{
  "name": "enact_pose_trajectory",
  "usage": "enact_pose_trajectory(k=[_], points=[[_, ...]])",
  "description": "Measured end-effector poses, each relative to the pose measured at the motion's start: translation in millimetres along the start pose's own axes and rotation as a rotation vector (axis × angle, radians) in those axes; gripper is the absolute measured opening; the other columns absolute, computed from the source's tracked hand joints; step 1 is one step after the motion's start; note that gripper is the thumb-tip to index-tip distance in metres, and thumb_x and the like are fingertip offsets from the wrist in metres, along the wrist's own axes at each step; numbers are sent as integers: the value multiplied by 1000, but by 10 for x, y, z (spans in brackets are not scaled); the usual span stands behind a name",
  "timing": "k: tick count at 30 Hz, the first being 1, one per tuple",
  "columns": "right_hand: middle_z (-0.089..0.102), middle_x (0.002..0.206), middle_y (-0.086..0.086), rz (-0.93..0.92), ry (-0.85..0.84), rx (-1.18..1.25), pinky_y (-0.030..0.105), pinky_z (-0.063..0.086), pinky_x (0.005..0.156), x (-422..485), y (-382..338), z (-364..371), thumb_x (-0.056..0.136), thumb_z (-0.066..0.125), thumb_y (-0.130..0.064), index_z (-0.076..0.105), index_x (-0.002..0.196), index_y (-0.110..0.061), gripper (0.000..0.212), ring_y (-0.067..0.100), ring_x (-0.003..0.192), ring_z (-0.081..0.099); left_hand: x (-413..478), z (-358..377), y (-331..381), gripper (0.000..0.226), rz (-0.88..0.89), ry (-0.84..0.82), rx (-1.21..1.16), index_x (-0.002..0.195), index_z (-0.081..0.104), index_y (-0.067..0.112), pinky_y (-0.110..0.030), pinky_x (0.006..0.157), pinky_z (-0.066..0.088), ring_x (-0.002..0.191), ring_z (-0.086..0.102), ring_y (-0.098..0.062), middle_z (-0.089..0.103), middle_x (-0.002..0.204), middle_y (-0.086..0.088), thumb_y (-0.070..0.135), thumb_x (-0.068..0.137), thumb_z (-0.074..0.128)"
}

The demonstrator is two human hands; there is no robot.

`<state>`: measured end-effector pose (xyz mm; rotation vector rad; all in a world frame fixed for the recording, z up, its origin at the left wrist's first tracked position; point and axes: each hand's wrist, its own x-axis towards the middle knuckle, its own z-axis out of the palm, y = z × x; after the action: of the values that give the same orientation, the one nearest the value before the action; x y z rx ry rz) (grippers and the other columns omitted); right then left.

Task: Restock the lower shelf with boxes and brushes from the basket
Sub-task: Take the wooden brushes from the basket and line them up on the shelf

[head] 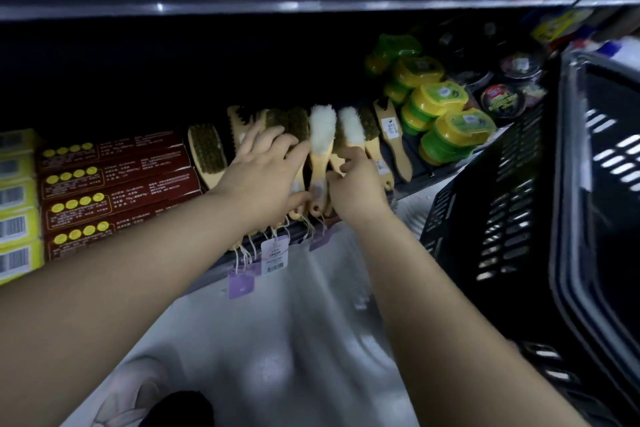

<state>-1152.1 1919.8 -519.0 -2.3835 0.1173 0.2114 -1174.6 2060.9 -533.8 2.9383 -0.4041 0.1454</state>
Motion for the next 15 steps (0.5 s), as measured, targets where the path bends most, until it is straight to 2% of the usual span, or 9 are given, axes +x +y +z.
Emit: enact_pose_trajectory(k=[3,5,8,10,12,15], points=[[53,118,7,-58,18,-10,26,40,72,-94,-268,-481,91,52,-14,51,124,-17,33,21,90,53,-39,-315,161,58,10,67,-166,139,38,20,-32,113,5,134,25,-20,42,138,0,49,89,47],[57,99,1,-101,27,-13,24,43,72,-199,-415,-873,89,56,-15,58,114,-15,24,16,84,54,-45,-573,324,46,41,95,-286,131,47,21,-28,105,19,125,36,-18,50,130,1,44,91,49],[56,72,-6,-130,-24,28,13,41,54,-435,-458,-1474,87,60,-10,62,95,-13,9,8,64,51,-25,-964,665,33,161,131,-428,120,55,18,-28,92,33,112,48,-19,57,117,0,35,92,52],[57,67,-2,-119,-34,43,15,41,55,-620,-338,-1840,87,60,-7,61,85,-16,9,11,62,51,16,-1183,953,29,281,150,-460,116,58,17,-26,87,35,108,50,-19,59,112,-1,32,92,53],[57,68,-1,-107,-20,110,23,42,66,-788,-115,-2128,86,61,-5,61,79,-20,17,13,66,52,79,-1341,1265,27,388,141,-465,115,58,19,-20,81,31,106,50,-16,59,112,1,32,91,54],[59,70,1,-1,-61,365,23,43,65,-944,353,-2368,88,58,-1,63,78,-18,20,9,62,52,224,-1423,1708,27,533,42,-454,115,58,20,-20,83,32,104,49,-13,59,112,2,33,91,54]])
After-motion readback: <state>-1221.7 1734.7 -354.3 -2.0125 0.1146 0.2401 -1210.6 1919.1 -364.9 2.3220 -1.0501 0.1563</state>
